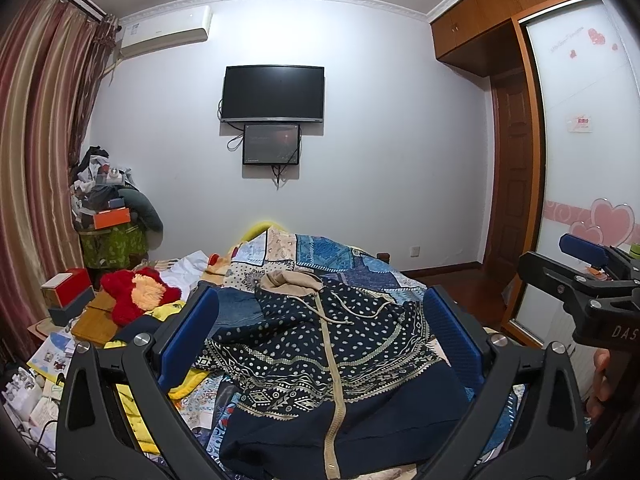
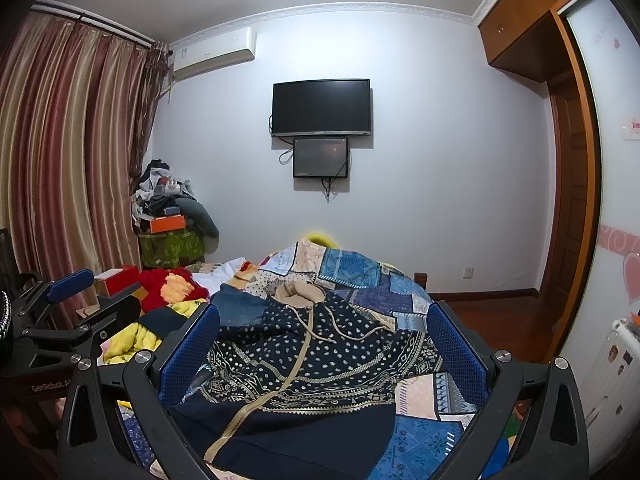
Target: Fold large clothes
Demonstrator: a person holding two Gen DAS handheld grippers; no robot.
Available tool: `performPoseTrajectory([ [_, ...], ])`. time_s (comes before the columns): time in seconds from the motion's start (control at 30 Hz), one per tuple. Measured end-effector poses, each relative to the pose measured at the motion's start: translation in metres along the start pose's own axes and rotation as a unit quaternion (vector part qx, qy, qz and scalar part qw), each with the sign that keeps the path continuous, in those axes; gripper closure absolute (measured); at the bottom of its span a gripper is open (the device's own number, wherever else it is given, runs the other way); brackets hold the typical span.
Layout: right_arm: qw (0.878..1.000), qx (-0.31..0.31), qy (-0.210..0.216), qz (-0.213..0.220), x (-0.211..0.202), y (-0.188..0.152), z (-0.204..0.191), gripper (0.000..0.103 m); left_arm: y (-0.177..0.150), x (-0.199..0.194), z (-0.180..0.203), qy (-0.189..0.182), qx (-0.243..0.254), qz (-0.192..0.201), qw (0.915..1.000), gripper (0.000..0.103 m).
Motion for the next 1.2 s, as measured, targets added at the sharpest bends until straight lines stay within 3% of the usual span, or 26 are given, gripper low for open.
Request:
performPoseTrajectory([
  [0.2, 1.0, -0.005, 0.003, -0.018, 0.028, 0.001, -0.004, 0.0, 0.003, 0.021, -0.012, 0.011, 0.001, -0.003, 0.9999, 0.0],
  [0.43, 0.998, -0.017, 0.007, -0.055, 0.096, -0.005, -0.008, 0.0, 0.002, 0.072, -0.052, 0.038, -0.024, -0.013, 0.9989, 0.0],
  [0.57, 0.996, -0.015, 0.011, -0.091, 0.149, -0.021, -0.006, 0.0, -0.011, 0.111, -0.084, 0.068, -0.032, -0.034, 0.9966, 0.0],
  [0.7, 0.99, -0.02, -0.003, -0.14, 0.206, -0.045, 0.001, 0.0, -0.035, 0.154, -0.126, 0.092, -0.043, -0.079, 0.9917, 0.0],
  [0.83, 0.982, -0.035, -0.024, -0.183, 0.266, -0.07, 0.013, 0.0, -0.066, 0.195, -0.177, 0.122, -0.057, -0.129, 0.9825, 0.0],
  [1.0, 0.976, -0.034, -0.033, -0.214, 0.33, -0.095, 0.027, 0.0, -0.105, 0.236, -0.241, 0.133, -0.108, -0.187, 0.9671, 0.0],
  [1.2, 0.965, -0.024, 0.001, -0.262, 0.386, -0.128, 0.026, 0.0, -0.149, 0.281, -0.321, 0.157, -0.19, -0.242, 0.9385, 0.004],
])
Point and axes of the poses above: each gripper's, at about its wrist camera, not at the fingertips, and x roughly the way its jaws point, z to its right, y to its top, the point moved 5 cm from there along x, roughly the way its jaws point, and after that the axes turned 10 degrees about -x, right-handed, at the moved point
